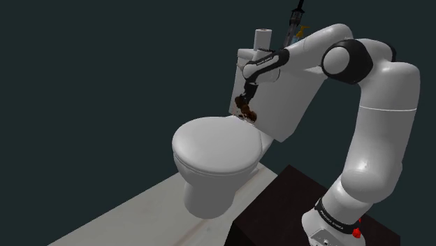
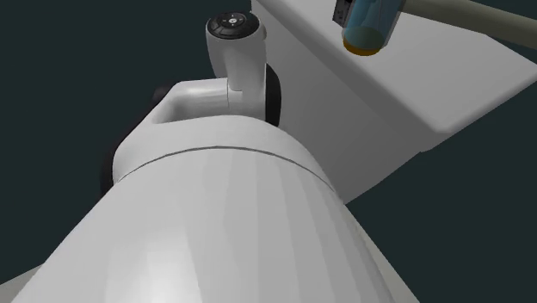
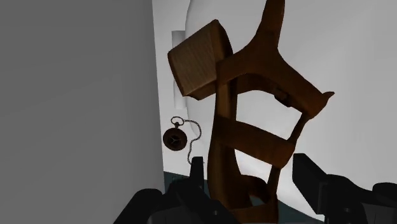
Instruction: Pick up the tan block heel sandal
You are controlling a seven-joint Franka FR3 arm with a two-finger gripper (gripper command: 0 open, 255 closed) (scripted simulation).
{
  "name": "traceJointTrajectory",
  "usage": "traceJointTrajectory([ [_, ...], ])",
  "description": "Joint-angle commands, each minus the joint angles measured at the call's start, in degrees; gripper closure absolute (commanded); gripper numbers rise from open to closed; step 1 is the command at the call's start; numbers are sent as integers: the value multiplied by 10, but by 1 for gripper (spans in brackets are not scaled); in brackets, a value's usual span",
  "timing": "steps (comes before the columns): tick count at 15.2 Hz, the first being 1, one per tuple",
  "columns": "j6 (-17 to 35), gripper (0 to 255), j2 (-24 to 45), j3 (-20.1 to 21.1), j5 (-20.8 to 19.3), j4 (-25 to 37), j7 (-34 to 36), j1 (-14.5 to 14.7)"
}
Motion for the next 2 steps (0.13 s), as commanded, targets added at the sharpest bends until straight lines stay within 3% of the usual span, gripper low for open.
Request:
traceJointTrajectory([
  [1,-8,255,-3,-1,-2,4,1,1],
  [2,-8,255,-3,-1,-2,5,1,1],
])
